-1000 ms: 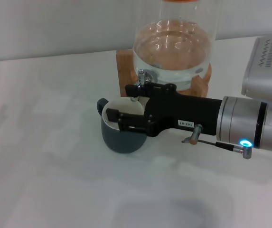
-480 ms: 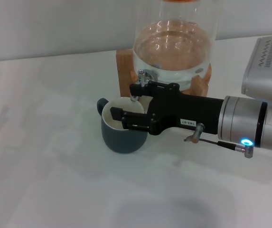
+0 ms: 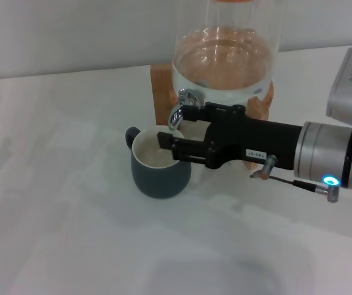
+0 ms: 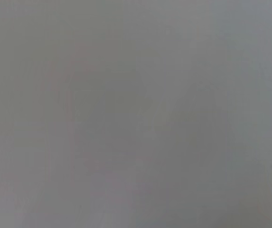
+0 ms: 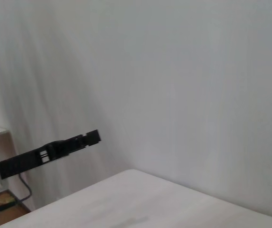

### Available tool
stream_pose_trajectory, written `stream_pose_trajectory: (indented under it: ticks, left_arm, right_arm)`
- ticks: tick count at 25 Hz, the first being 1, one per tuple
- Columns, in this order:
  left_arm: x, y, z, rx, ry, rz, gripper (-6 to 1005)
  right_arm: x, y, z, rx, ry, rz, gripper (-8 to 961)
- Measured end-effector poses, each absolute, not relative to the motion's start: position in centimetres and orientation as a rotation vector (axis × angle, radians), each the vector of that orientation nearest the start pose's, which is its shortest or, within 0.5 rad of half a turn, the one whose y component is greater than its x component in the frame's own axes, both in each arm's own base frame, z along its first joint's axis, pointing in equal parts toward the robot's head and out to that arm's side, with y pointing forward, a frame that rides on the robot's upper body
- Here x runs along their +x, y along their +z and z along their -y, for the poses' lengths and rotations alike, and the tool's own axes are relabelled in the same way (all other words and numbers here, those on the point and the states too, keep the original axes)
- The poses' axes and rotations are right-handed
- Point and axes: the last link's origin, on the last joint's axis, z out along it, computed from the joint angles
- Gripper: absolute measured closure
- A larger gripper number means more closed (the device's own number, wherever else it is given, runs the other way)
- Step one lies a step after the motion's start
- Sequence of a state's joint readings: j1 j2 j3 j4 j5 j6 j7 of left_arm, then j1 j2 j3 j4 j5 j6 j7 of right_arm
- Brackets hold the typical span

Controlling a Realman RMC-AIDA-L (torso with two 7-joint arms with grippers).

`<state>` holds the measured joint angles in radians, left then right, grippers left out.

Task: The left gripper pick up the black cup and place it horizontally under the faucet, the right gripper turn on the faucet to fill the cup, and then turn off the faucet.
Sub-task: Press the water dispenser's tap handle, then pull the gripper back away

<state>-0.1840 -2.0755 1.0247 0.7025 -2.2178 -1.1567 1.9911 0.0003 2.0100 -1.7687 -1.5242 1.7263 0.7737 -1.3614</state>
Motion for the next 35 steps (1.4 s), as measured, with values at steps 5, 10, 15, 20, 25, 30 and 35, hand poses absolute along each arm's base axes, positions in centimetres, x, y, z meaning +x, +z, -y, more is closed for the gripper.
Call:
stream_pose_trajectory:
  ticks: [5,10,15,20,25,30,35]
  left_arm:
    - [-32.1,7.0,-31.9,-1.775,-1.052,0.726,120]
    - [-32.0,7.0,-32.0,-1.774,-1.051,0.726,120]
    - [-32.0,7.0,-32.1,-1.775,-1.051,0.724,120]
    - [-31.8,7.1,-32.2,-1.778,-1.051,0.720,120]
    - [-31.9,7.1,-32.2,-1.778,-1.051,0.721,120]
    - [-31.9,7.1,-32.3,-1.777,-1.049,0.722,120]
    - [-31.9,7.1,-32.3,-1.778,-1.048,0.719,120]
  right_arm:
    - [16.8,-0.8,-28.8,-2.437,0.788,-0.600,203]
    - [17.2,-0.3,-28.8,-2.428,0.788,-0.610,205]
    - [17.7,0.1,-28.7,-2.408,0.783,-0.621,203]
    - [18.0,0.5,-28.8,-2.395,0.781,-0.623,205]
    - [18.1,0.5,-28.8,-2.395,0.781,-0.624,204]
    - [17.9,0.9,-28.4,-2.431,0.818,-0.622,204]
    - [17.5,1.9,-27.8,-2.479,0.883,-0.606,203]
